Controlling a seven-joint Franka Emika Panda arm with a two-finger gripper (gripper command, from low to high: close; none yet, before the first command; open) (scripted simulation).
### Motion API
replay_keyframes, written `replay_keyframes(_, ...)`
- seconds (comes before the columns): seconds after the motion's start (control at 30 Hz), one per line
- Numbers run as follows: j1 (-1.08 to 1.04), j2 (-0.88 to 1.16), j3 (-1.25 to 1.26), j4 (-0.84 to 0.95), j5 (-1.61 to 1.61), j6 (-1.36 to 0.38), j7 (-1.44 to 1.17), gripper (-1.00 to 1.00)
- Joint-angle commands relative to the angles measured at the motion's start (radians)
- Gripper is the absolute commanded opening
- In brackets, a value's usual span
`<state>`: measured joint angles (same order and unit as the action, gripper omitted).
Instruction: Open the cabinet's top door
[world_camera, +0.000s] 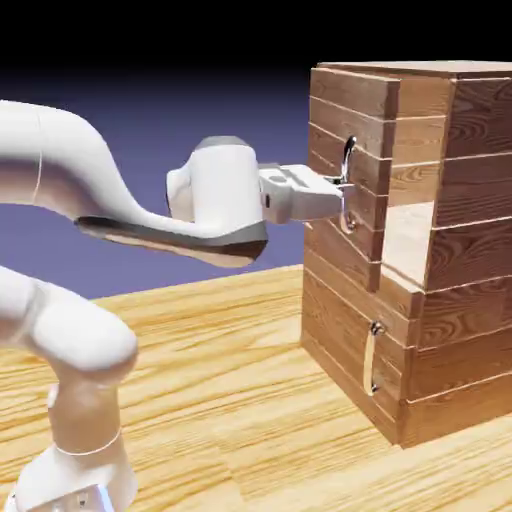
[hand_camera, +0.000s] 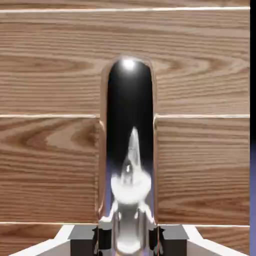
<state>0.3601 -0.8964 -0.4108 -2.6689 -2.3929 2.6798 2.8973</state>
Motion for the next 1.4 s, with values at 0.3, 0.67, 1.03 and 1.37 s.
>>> replay_keyframes(0.3, -0.321, -0.113, 0.353, -0.115, 0.313, 0.024, -0.042, -1.00)
replay_keyframes(0.67, -0.339, -0.307, 0.585, -0.235, 0.792, -0.143, -0.306, -1.00)
replay_keyframes(1.03, -0.226, -0.372, 0.924, -0.214, 1.263, -0.538, -0.452, -1.00)
replay_keyframes(1.37, -0.410, -0.480, 1.213, -0.130, 1.632, -0.606, -0.595, -1.00)
